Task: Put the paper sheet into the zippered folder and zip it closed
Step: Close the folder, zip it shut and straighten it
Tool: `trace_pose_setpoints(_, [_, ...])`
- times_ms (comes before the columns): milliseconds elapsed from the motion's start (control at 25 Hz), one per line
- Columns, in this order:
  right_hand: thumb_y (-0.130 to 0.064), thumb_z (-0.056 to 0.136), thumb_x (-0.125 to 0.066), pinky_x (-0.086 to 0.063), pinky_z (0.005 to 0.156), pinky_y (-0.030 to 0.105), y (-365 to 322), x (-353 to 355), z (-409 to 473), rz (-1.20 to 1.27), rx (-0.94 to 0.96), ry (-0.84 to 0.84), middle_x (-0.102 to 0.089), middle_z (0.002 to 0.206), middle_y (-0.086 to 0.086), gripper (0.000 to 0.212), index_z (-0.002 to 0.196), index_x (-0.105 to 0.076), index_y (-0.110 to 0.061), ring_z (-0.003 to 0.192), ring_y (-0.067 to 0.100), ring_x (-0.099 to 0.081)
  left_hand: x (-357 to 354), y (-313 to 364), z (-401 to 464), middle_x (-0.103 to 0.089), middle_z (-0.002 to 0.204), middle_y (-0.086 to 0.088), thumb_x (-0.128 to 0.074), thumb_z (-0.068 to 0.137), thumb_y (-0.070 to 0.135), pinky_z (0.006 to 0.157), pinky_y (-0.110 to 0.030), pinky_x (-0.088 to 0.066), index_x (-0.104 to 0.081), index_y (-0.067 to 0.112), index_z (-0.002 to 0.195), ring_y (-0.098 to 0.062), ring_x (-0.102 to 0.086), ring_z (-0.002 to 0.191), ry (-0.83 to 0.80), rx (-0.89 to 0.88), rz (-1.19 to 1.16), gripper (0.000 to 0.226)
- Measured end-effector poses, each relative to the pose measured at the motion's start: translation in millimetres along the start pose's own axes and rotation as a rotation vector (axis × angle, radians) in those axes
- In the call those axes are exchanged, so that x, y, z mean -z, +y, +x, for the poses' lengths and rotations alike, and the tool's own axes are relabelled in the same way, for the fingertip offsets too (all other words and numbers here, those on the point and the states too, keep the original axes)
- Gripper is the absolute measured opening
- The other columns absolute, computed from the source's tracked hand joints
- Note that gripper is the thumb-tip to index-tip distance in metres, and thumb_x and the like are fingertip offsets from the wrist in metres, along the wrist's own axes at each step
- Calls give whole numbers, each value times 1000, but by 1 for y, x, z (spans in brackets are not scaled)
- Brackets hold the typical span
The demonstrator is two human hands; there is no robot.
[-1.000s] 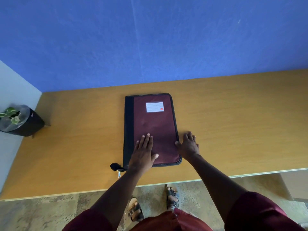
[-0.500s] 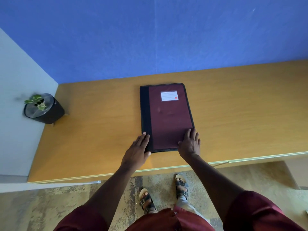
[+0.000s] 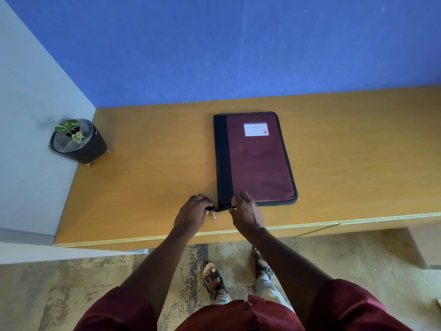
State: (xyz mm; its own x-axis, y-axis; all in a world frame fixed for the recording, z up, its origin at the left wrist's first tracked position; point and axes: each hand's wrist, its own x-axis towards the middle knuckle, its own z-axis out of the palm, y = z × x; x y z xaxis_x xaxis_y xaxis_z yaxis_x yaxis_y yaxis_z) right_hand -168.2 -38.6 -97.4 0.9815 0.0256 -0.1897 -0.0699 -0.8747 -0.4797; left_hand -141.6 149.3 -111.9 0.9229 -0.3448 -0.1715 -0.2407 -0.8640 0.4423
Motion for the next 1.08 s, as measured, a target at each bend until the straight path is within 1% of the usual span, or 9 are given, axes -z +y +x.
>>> trace_pose_setpoints(80, [-26,90,-66,-54,69,35,-6,-8,-2,32,-7,-57,-58,106,1,18,101,-60,-14,88,21,-61,1,-1,1,-65,114,1,-63,91,9,83,-34,-51,-71,17,115,-19,-58,107,11,12,-13,26])
trace_pose_setpoints(200, [-38,85,-70,-46,65,28,-14,-17,-4,42,-35,-118,-64,107,-1,27,103,-66,-18,84,18,-63,3,-5,-1,-69,103,0,-65,91,16,75,-33,-51,-73,18,109,-21,-63,94,7,27,-75,20])
trace_pose_setpoints(280, [-43,83,-71,-44,65,26,-20,-21,-5,37,-47,-120,-67,105,-1,32,105,-68,-19,84,17,-65,3,-7,-4,-72,98,-1,-67,90,17,71,-32,-50,-73,18,105,-20,-65,88,0,26,-126,17])
trace_pose_setpoints(400, [-46,84,-70,-49,66,28,-27,-22,-4,-6,-81,-111,-69,102,0,35,106,-69,-19,82,18,-66,3,-7,-8,-74,94,0,-69,88,17,67,-31,-48,-74,18,101,-19,-66,83,-6,19,-168,13])
trace_pose_setpoints(600, [-46,86,-68,-55,66,31,-34,-22,-2,-26,-153,-122,-72,91,2,31,103,-71,-20,76,21,-66,2,-6,-11,-75,89,3,-70,89,17,67,-36,-54,-76,21,98,-14,-67,79,-46,30,-244,12])
trace_pose_setpoints(760, [-42,90,-61,-57,65,34,-37,-22,-4,4,-175,-126,-72,86,2,25,97,-72,-20,72,23,-66,5,-5,-14,-76,92,4,-71,88,20,69,-34,-55,-76,20,100,-12,-68,80,-33,6,-241,13])
trace_pose_setpoints(880, [-30,90,-57,-53,60,30,-39,-23,-5,-36,-157,-112,-68,79,2,18,91,-71,-19,65,21,-62,8,-2,-14,-76,92,3,-67,90,22,68,-34,-56,-76,21,100,-15,-69,80,-24,-4,-175,14])
trace_pose_setpoints(1000, [-22,91,-56,-46,59,27,-38,-18,-6,-111,-150,-145,-64,78,3,13,89,-68,-16,65,20,-59,11,2,-11,-75,93,1,-62,90,20,66,-36,-56,-75,20,101,-20,-69,81,-29,1,-58,17])
trace_pose_setpoints(1080, [-20,90,-57,-47,60,28,-32,-13,-5,-141,-148,-148,-64,77,4,11,87,-67,-15,66,20,-60,11,3,-9,-75,95,0,-62,90,19,65,-35,-57,-74,20,102,-20,-68,80,-35,21,-19,17])
